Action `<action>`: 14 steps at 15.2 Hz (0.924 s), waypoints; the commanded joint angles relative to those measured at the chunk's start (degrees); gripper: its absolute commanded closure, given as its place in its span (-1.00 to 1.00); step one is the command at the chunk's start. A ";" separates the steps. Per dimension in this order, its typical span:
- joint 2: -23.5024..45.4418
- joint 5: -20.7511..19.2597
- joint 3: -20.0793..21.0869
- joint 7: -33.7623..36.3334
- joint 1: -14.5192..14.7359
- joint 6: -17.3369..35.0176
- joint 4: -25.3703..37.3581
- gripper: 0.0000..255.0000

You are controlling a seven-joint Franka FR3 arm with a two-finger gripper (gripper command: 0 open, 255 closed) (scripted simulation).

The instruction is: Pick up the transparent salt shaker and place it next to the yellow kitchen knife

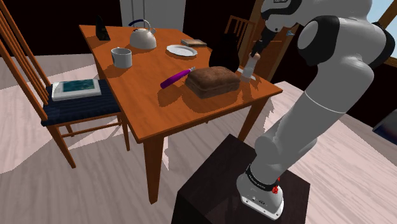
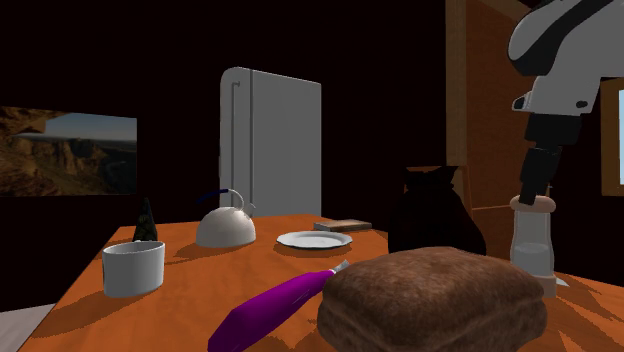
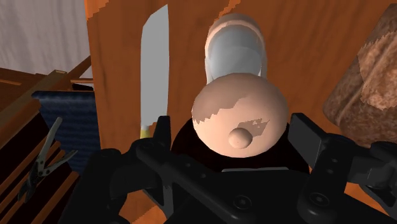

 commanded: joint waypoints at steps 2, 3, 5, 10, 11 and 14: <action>0.00 0.00 0.00 0.00 0.00 0.00 0.00 -1.00; -0.44 -0.29 0.00 0.20 -0.03 -1.78 1.42 -1.00; -1.05 -0.69 -0.03 0.48 -0.09 -5.44 4.55 -1.00; -1.20 -0.79 -0.05 0.55 -0.13 -6.90 5.89 -1.00; -1.19 -0.79 -0.05 0.55 -0.13 -6.91 5.89 -1.00; -1.19 -0.79 -0.05 0.55 -0.13 -6.91 5.89 -1.00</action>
